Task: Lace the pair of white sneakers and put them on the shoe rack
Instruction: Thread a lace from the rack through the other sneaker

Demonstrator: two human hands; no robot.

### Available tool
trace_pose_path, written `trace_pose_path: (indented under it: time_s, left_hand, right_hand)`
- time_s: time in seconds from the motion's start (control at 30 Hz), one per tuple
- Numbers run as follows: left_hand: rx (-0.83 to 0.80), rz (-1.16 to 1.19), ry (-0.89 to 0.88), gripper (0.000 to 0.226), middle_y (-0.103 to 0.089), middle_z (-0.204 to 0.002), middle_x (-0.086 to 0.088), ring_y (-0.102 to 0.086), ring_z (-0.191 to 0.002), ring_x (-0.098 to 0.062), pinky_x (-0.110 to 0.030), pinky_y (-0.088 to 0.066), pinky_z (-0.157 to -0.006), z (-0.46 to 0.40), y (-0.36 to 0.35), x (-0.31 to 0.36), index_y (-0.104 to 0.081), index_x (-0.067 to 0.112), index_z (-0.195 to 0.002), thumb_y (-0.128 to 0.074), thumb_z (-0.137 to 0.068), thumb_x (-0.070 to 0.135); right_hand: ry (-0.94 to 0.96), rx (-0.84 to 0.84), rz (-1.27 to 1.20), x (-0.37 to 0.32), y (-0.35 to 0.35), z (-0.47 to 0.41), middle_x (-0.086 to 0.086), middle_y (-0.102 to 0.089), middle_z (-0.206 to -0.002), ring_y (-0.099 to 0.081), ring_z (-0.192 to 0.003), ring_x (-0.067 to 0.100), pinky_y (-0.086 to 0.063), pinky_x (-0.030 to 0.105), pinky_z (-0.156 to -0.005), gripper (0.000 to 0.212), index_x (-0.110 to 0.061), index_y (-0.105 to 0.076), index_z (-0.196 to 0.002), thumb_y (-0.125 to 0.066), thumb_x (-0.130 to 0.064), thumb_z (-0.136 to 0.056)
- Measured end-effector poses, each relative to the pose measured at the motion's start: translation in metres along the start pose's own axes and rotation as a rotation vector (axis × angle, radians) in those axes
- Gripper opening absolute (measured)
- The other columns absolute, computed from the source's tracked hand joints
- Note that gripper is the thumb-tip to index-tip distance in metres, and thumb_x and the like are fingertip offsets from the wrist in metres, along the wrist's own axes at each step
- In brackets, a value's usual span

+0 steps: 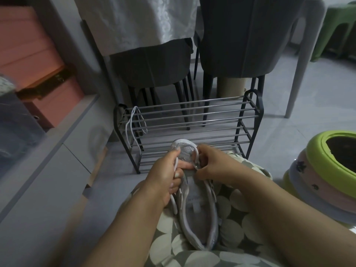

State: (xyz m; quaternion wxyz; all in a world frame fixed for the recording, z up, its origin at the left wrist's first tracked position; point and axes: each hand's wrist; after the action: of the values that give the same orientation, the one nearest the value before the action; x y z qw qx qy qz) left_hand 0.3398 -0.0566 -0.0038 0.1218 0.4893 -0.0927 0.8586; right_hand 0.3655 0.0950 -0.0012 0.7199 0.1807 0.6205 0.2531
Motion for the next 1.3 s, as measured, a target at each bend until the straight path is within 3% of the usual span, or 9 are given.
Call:
trace_pose_path:
  time_s: [0.1,0.17,0.27,0.37,0.47,0.6,1.07,1.23,1.3]
  left_hand:
    - [0.049,-0.048,-0.089,0.033,-0.028,-0.045,0.002,-0.02,-0.029,-0.006,-0.014,-0.011,-0.034,0.002,-0.002,-0.008,-0.067,-0.004,-0.092,-0.047,-0.094,0.022]
    - [0.098,-0.104,-0.166,0.016,-0.037,-0.04,0.004,-0.031,-0.029,-0.006,-0.013,-0.023,-0.033,0.002,-0.005,-0.014,-0.067,-0.001,-0.084,-0.056,-0.088,0.01]
    - [0.159,-0.201,-0.279,0.014,-0.065,-0.057,0.0,-0.061,-0.059,-0.014,-0.027,-0.054,-0.062,-0.002,-0.009,-0.021,-0.071,0.011,-0.073,-0.066,-0.085,0.005]
    - [0.162,-0.209,-0.3,0.011,-0.072,-0.075,-0.012,-0.066,-0.072,-0.021,-0.043,-0.056,-0.08,-0.007,-0.01,-0.027,-0.072,0.014,-0.073,-0.072,-0.083,0.01]
    - [0.154,-0.163,-0.293,0.009,-0.072,-0.075,-0.015,-0.065,-0.068,-0.023,-0.042,-0.056,-0.076,-0.009,-0.012,-0.031,-0.07,0.012,-0.074,-0.074,-0.082,0.013]
    - [0.178,-0.173,-0.293,0.009,-0.067,-0.064,-0.003,-0.059,-0.058,-0.013,-0.028,-0.05,-0.062,-0.011,-0.016,-0.034,-0.069,0.011,-0.075,-0.075,-0.082,0.015]
    - [0.112,-0.392,-0.357,0.017,-0.059,-0.057,0.005,-0.052,-0.053,-0.006,-0.017,-0.043,-0.055,-0.003,-0.009,-0.028,-0.066,0.016,-0.072,-0.065,-0.089,0.015]
    - [-0.084,-0.621,-0.339,0.02,-0.058,-0.06,0.005,-0.053,-0.057,-0.007,-0.024,-0.044,-0.063,0.013,0.013,-0.015,-0.066,0.019,-0.07,-0.065,-0.089,0.019]
    - [-0.235,-0.487,-0.234,0.019,-0.057,-0.055,0.005,-0.051,-0.049,-0.006,-0.02,-0.045,-0.054,0.023,0.022,-0.008,-0.064,0.018,-0.072,-0.064,-0.09,0.013]
  right_hand:
    - [-0.012,-0.026,-0.046,0.006,0.004,0.0,-0.003,-0.055,-0.077,-0.05,-0.064,0.009,-0.041,0.019,-0.055,0.032,-0.018,-0.058,-0.097,-0.069,-0.003,-0.071]
    - [-0.009,-0.032,-0.08,0.009,0.005,-0.001,-0.003,-0.053,-0.075,-0.048,-0.063,0.008,-0.039,0.015,-0.054,0.029,-0.02,-0.06,-0.09,-0.069,0.0,-0.071]
    - [-0.002,-0.052,-0.154,0.011,0.007,-0.001,-0.004,-0.052,-0.073,-0.047,-0.059,0.006,-0.038,0.013,-0.052,0.03,-0.019,-0.059,-0.084,-0.067,0.006,-0.072]
    - [-0.005,-0.075,-0.195,0.012,0.008,0.0,0.0,-0.054,-0.077,-0.048,-0.06,0.007,-0.039,0.012,-0.052,0.028,-0.012,-0.061,-0.093,-0.066,0.008,-0.073]
    - [0.002,-0.085,-0.192,0.012,0.009,0.0,-0.001,-0.054,-0.077,-0.049,-0.059,0.005,-0.04,0.012,-0.053,0.029,-0.012,-0.061,-0.095,-0.066,0.008,-0.074]
    - [-0.004,-0.094,-0.193,0.011,0.01,0.0,-0.001,-0.054,-0.077,-0.049,-0.058,0.003,-0.04,0.011,-0.052,0.031,-0.013,-0.06,-0.093,-0.065,0.01,-0.074]
    - [-0.003,-0.12,-0.259,0.013,0.012,0.003,0.004,-0.055,-0.08,-0.051,-0.062,0.007,-0.043,0.013,-0.055,0.032,-0.009,-0.062,-0.095,-0.062,0.014,-0.073]
    - [-0.028,-0.117,-0.279,0.015,0.012,0.004,0.004,-0.054,-0.08,-0.051,-0.062,0.006,-0.044,0.012,-0.055,0.034,-0.004,-0.061,-0.1,-0.061,0.017,-0.073]
    - [-0.03,-0.124,-0.31,0.015,0.013,0.004,0.005,-0.052,-0.079,-0.05,-0.062,0.007,-0.043,0.012,-0.054,0.036,-0.002,-0.06,-0.102,-0.059,0.02,-0.073]
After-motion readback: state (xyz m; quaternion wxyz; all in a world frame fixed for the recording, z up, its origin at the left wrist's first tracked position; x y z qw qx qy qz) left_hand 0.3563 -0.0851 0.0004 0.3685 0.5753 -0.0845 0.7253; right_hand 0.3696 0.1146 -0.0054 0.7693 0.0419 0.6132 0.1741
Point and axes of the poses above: each hand's wrist, its own z-axis away from the middle knuckle, its own y-axis out of the back of the hand, x = y × z
